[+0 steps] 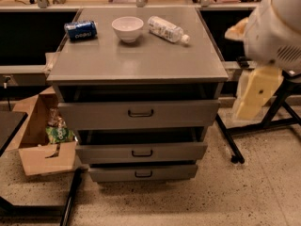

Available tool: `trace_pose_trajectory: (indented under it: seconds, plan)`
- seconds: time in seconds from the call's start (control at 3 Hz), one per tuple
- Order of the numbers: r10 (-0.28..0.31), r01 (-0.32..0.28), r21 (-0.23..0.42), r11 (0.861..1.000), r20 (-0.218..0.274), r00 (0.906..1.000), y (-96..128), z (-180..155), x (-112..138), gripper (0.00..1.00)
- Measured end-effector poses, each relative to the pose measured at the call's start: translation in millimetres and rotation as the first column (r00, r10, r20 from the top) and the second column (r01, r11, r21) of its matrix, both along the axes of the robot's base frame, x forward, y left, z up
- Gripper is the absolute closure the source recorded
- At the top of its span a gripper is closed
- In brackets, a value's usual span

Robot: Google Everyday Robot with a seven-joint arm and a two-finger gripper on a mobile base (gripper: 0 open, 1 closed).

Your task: Open middle drawer

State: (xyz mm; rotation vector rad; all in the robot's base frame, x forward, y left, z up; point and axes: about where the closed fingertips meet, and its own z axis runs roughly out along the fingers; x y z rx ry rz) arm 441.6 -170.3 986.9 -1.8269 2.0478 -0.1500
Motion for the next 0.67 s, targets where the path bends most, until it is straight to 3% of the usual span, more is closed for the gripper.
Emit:
trace_pose_trajectory:
  seconds: [0.33,0.67]
  plan:
    - [0.014,-0.014,-0.007,1.0,-0.022,0.9997,3.8,-45.9,1.0,0.0]
    - [0.014,-0.014,-0.007,1.0,-0.022,0.9997,3.7,-46.3,0.9,0.0]
